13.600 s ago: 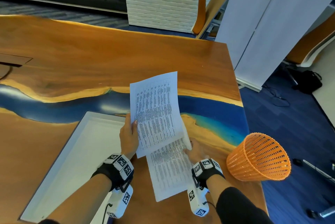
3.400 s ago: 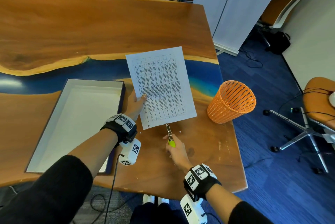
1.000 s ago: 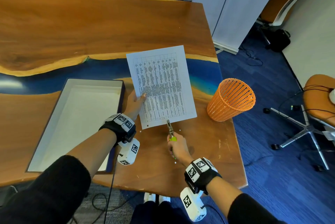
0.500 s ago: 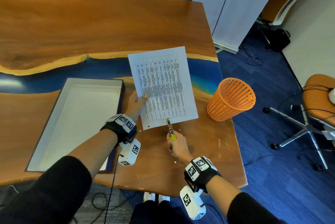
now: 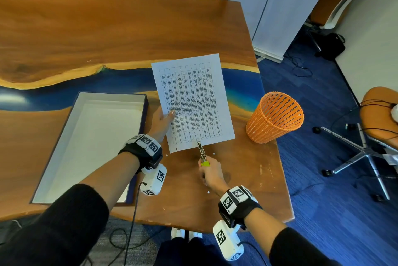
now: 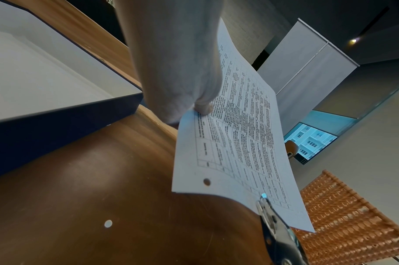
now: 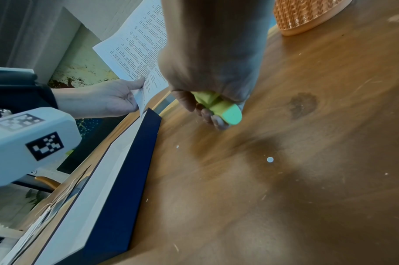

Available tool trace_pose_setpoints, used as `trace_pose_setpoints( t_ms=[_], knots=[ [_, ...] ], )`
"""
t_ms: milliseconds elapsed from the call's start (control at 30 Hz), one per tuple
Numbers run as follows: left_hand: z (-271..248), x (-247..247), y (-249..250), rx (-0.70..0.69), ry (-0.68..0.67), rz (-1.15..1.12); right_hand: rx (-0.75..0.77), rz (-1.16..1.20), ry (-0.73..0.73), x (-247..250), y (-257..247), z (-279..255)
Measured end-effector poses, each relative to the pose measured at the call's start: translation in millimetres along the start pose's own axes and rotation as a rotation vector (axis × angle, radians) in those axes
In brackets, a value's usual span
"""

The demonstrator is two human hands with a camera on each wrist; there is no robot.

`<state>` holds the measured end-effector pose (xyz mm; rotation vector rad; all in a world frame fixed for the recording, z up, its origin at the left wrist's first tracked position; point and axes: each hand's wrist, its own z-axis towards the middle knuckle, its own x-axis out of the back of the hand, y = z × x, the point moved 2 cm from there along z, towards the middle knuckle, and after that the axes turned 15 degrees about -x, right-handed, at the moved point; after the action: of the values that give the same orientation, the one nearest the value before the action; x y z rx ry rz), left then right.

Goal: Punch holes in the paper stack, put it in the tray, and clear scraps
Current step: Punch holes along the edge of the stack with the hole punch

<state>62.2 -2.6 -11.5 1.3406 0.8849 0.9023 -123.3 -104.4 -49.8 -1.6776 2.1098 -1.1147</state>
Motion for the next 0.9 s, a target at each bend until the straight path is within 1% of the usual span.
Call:
trace_pose_setpoints(
  t_ms=[133, 300, 533, 667, 900],
  knots=[
    [1.6, 2.0, 1.6, 0.005, 0.041, -0.001, -0.037, 0.046, -0.037, -0.4, 2.4, 0.1],
    [6.1, 3.5, 4.2, -0.002, 0.087, 0.016, -0.026, 0.072, -0.046, -0.5, 4.5, -1.5],
    [3.8, 1.3, 4.4, -0.034, 0.035, 0.014, -0.03, 0.101, -0.058, -0.8, 1.2, 0.9],
    [2.7, 0.0, 2.2, -0.004, 0.029, 0.009, -0.032, 0.106, -0.066, -0.7, -0.3, 1.0],
    [3.5, -1.9, 0.1, 0.004, 0.018, 0.017, -0.021, 0.08, -0.065, 1.7, -2.6, -0.7]
  ],
)
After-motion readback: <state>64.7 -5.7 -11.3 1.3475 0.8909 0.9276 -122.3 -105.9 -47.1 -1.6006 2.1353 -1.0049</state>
